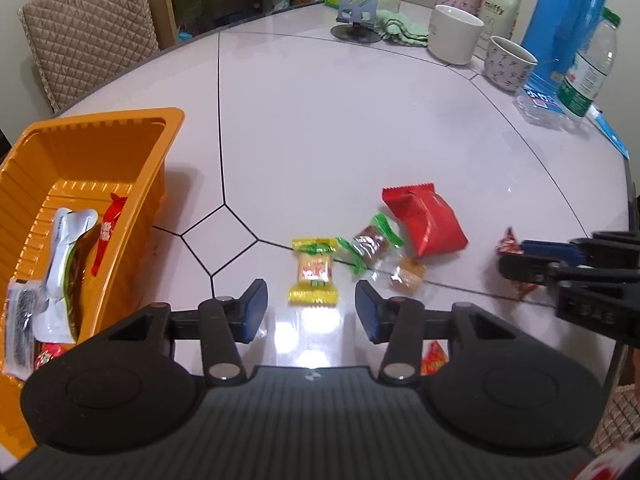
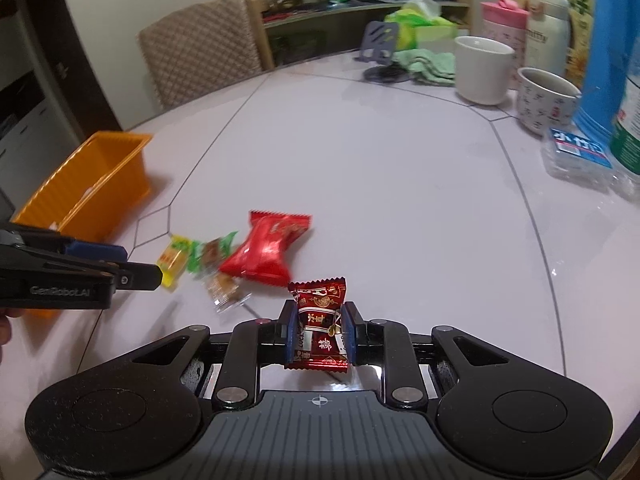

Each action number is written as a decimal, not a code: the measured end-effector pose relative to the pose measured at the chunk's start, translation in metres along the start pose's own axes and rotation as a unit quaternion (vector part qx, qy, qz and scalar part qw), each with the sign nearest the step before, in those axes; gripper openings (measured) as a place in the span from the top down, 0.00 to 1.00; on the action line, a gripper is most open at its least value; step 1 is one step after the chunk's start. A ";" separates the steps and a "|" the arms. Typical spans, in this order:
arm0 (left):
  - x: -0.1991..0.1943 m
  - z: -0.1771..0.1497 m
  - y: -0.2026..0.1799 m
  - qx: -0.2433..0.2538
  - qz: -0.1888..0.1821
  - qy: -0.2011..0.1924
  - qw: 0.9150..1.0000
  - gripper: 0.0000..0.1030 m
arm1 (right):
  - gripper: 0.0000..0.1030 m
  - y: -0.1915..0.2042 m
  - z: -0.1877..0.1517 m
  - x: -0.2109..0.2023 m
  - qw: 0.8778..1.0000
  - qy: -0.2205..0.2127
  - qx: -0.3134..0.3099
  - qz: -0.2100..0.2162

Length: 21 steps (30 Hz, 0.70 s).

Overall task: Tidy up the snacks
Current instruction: 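Grasp the red-and-white wrapped candy with the right tool, then grasp the yellow-green candy with the left tool while the right tool holds its candy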

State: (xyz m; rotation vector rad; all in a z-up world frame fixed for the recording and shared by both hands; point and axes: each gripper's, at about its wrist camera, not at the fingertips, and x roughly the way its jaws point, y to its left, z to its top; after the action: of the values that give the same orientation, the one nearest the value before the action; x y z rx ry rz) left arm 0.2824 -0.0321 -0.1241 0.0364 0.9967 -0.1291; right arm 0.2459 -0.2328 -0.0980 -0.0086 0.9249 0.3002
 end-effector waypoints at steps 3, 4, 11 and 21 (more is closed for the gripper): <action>0.008 0.005 0.002 -0.002 0.001 0.004 1.000 0.59 | 0.77 -0.007 0.001 -0.002 1.000 -0.004 0.012 -0.006; 0.011 0.007 0.001 -0.001 0.000 0.005 1.000 0.59 | 0.77 -0.009 0.002 -0.002 1.000 -0.005 0.014 -0.008; 0.027 0.014 0.000 0.009 0.008 0.019 1.000 0.69 | 0.77 -0.015 0.002 -0.004 1.000 -0.007 0.026 -0.013; 0.032 0.015 -0.002 0.014 0.007 0.026 1.000 0.82 | 0.77 -0.016 0.000 -0.006 0.999 -0.006 0.030 -0.011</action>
State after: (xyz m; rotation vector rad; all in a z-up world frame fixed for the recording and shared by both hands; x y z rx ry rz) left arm 0.3118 -0.0387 -0.1423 0.0737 1.0459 -0.1294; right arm 0.2466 -0.2493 -0.0953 0.0379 0.9212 0.2529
